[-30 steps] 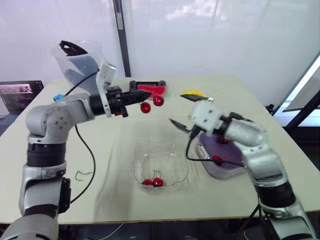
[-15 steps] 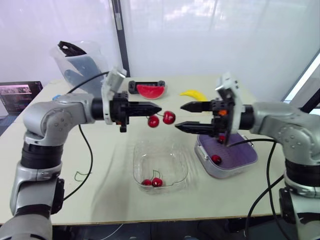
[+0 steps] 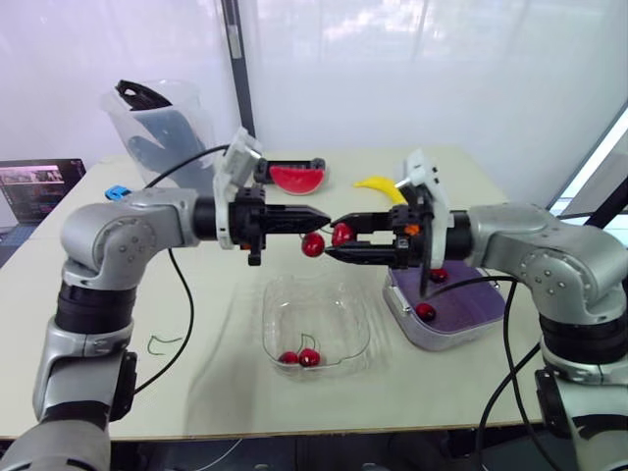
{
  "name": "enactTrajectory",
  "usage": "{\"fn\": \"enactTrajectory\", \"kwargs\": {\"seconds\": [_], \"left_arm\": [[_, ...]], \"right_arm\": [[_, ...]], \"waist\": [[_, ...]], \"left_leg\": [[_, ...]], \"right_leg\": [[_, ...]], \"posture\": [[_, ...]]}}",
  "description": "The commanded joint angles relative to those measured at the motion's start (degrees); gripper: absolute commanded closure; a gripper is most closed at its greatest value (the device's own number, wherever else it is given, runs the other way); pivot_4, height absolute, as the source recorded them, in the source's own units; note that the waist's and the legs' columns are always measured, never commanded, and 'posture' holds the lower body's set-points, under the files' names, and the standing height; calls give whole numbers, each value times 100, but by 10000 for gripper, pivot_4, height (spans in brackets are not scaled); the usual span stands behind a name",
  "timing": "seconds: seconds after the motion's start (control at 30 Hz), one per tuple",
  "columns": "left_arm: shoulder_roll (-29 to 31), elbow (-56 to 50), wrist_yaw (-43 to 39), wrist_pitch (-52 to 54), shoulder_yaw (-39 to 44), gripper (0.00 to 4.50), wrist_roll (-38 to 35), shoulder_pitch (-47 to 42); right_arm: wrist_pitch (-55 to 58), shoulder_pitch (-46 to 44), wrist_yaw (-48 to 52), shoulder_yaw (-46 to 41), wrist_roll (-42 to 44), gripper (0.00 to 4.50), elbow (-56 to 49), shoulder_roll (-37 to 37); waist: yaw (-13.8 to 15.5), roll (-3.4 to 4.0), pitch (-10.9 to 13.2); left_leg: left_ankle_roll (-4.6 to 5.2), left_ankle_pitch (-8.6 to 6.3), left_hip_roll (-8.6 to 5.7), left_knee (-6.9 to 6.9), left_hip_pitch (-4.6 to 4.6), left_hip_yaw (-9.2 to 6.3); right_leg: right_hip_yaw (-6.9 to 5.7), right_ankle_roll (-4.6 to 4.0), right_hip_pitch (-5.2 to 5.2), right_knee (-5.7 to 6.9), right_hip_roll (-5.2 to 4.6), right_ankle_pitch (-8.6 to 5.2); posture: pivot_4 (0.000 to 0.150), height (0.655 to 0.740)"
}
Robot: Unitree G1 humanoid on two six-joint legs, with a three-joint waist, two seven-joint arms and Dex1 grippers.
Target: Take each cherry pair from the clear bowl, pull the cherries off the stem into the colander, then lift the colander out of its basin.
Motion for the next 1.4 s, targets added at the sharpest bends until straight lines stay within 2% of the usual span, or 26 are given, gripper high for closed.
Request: {"fn": "enactTrajectory", "kwargs": {"seconds": [0.03, 0.2, 0.27, 0.37, 0.67, 1.0, 1.2, 1.33, 1.4], "left_arm": [[30, -131, 31, -33, 162, 45000, -69, -21], [-11, -101, 121, -41, 218, 45000, -88, -14], [-10, -106, 133, -31, 225, 45000, -101, -9], [-14, -97, 142, -62, 216, 45000, -77, 8], [9, -86, 118, -116, 197, 45000, -42, 41], [-17, -84, 109, -143, 187, 45000, -34, 28], [-33, -122, 138, -117, 217, 45000, -50, 45], [-52, -174, 230, -114, 265, 45000, -75, 118], [-57, -193, 257, -138, 273, 45000, -72, 158]], "right_arm": [[-94, -136, -35, -86, 69, 16492, -95, -7], [-34, -126, -152, -106, 118, 16492, -77, 33], [-11, -133, -213, -121, 130, 21368, -37, 51], [-55, -141, -200, -86, 103, 33412, -23, 11], [-108, -54, -116, -47, 91, 33412, -50, -99], [-636, 833, 473, -21, -201, 33412, 147, -768], [-789, 981, 608, -238, -268, 33412, 477, -950], [-1044, 798, 810, -299, -677, 33412, 1124, -1483], [-1040, 758, 916, 17, -1058, 33412, 1446, -1855]], "waist": [[0, 0, 0], [0, 0, 0], [0, 0, 0], [0, 0, 0], [1, 0, 0], [7, -2, 1], [2, -1, 1], [33, -2, 1], [31, -2, 1]], "left_leg": [[0, 0, 0, 0, 0, 0], [0, 0, 0, 0, 0, 0], [0, 0, 0, 0, 0, 0], [0, 0, 0, 0, 0, 0], [0, 0, 0, 0, 0, 0], [1, 0, 0, 0, 0, 0], [1, -1, 1, -1, 0, 1], [1, 0, -3, 2, 0, 2], [1, -1, -4, 3, 0, 3]], "right_leg": [[0, 0, 0, 0, 0, 0], [0, 0, 0, 0, 0, 0], [0, 0, 0, 0, 0, 0], [0, 0, 0, 0, 0, 0], [0, 0, 0, 0, 0, 0], [-1, 0, 4, -3, 1, 0], [0, 0, 1, -2, 3, 0], [0, 0, 6, -5, -3, 0], [0, 0, 6, -5, -5, 0]], "posture": [[1500, 7400], [1500, 7400], [1500, 7400], [1500, 7400], [1500, 7400], [1500, 7400], [1500, 7400], [1500, 7400], [1500, 7400]]}}
